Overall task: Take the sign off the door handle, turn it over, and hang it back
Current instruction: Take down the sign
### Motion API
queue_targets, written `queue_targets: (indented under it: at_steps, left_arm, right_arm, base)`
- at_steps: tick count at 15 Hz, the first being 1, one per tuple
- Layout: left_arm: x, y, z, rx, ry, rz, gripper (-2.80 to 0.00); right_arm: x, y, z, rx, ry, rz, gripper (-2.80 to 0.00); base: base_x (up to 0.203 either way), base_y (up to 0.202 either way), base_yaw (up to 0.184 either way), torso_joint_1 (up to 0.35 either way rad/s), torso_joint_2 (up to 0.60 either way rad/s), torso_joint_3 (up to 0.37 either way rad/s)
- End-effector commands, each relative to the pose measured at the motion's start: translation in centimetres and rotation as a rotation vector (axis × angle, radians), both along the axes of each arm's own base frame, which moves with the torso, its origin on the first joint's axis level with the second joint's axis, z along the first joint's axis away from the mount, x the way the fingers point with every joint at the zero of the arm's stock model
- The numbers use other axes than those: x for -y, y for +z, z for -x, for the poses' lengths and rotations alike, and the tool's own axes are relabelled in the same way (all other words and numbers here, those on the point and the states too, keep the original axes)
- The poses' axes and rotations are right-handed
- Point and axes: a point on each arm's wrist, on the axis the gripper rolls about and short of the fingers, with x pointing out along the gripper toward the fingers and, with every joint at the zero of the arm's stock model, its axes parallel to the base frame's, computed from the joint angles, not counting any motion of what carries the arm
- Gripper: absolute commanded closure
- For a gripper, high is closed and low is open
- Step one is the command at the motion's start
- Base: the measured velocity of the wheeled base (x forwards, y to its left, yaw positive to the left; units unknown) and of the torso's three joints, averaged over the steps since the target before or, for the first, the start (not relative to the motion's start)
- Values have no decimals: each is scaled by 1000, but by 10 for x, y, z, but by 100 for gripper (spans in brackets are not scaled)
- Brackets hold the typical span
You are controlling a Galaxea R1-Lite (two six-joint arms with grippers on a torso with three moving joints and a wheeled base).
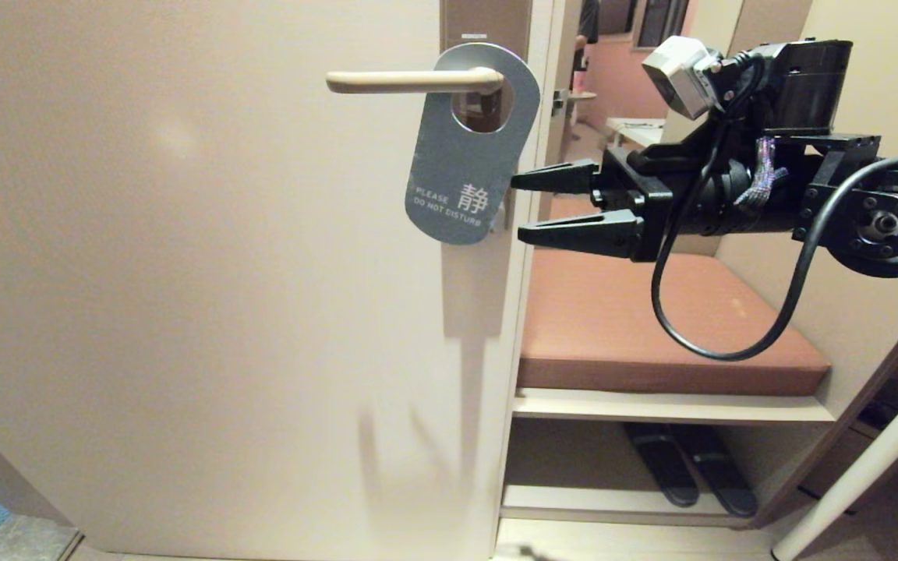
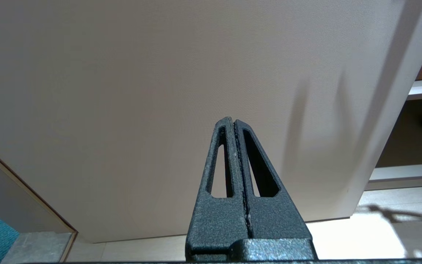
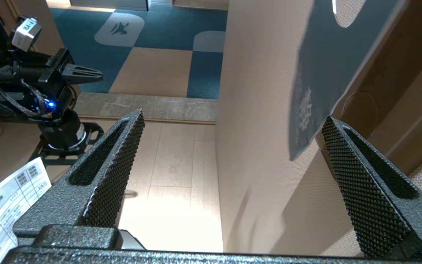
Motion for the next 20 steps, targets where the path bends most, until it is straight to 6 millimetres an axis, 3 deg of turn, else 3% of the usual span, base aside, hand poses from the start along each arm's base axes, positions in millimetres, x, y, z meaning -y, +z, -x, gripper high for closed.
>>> queue_targets:
  at_steps: [1,16,20]
  left_arm:
    - [0,0,0,-2,1,-1,0]
    - [0,0,0,-2,1,-1,0]
    - [0,0,0,-2,1,1,0]
  right_arm:
    - [0,-1,-1,1,6,0,-280]
    - [6,-11,-22,-14,-31,7,-280]
    - [4,-5,-26,7,-30,-3,-280]
  base:
    - [0,0,0,0,0,0]
    - [0,0,0,0,0,0]
    - [0,0,0,0,0,0]
